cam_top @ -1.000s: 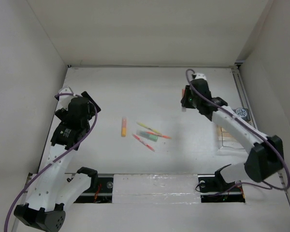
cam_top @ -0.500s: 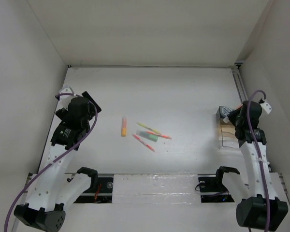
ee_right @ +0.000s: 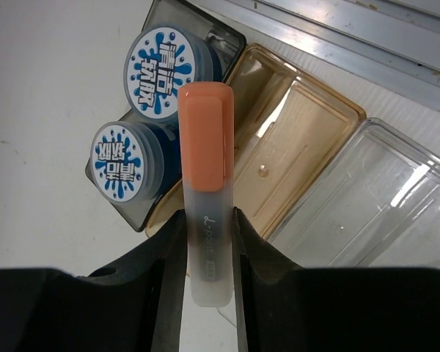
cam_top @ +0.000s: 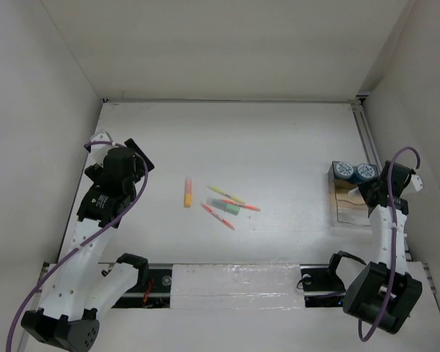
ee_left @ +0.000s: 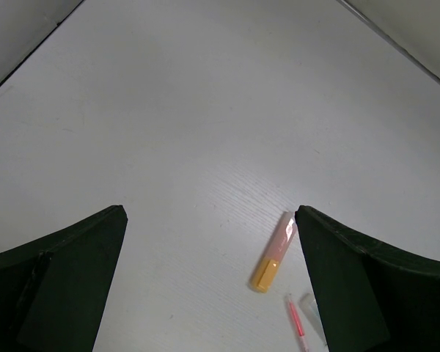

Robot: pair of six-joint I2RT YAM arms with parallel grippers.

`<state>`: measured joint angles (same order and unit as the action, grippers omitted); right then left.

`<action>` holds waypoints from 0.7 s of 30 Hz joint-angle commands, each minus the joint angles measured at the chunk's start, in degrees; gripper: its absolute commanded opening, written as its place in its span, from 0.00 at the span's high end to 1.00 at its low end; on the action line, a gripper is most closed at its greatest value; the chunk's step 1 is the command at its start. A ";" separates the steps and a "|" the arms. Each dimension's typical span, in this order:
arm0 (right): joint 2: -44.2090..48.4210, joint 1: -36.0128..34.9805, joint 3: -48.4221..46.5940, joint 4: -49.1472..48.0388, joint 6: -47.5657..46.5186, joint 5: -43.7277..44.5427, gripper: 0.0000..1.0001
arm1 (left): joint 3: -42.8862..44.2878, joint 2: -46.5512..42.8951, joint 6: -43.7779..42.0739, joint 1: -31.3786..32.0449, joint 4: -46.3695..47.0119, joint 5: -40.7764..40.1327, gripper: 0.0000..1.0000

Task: Sort the stationery into containers
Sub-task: Place the stationery into the container

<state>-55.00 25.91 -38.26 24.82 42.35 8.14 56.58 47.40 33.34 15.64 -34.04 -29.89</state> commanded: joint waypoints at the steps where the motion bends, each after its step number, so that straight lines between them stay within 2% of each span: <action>1: -0.10 0.28 0.12 -5.83 2.38 -1.99 1.00 | -0.24 0.32 -0.74 -0.35 1.26 0.62 0.00; 11: -6.34 0.28 1.87 -9.34 2.92 -0.76 1.00 | -0.76 0.33 -0.74 -0.35 1.26 0.62 0.00; 18: -5.29 0.81 3.63 -11.10 2.92 -1.46 1.00 | -0.77 0.86 -1.26 -0.35 1.79 0.62 0.00; 19: -5.29 0.81 3.63 -11.11 2.92 -1.46 0.93 | -0.77 0.86 -1.26 -0.35 1.79 0.62 0.00; 21: -5.29 0.81 4.16 -11.11 2.92 -2.07 0.87 | -0.77 0.86 -1.26 -0.35 1.79 0.62 0.00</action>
<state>-61.39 26.28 -34.24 17.47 44.86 6.76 56.55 48.34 32.97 15.64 -33.63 -29.06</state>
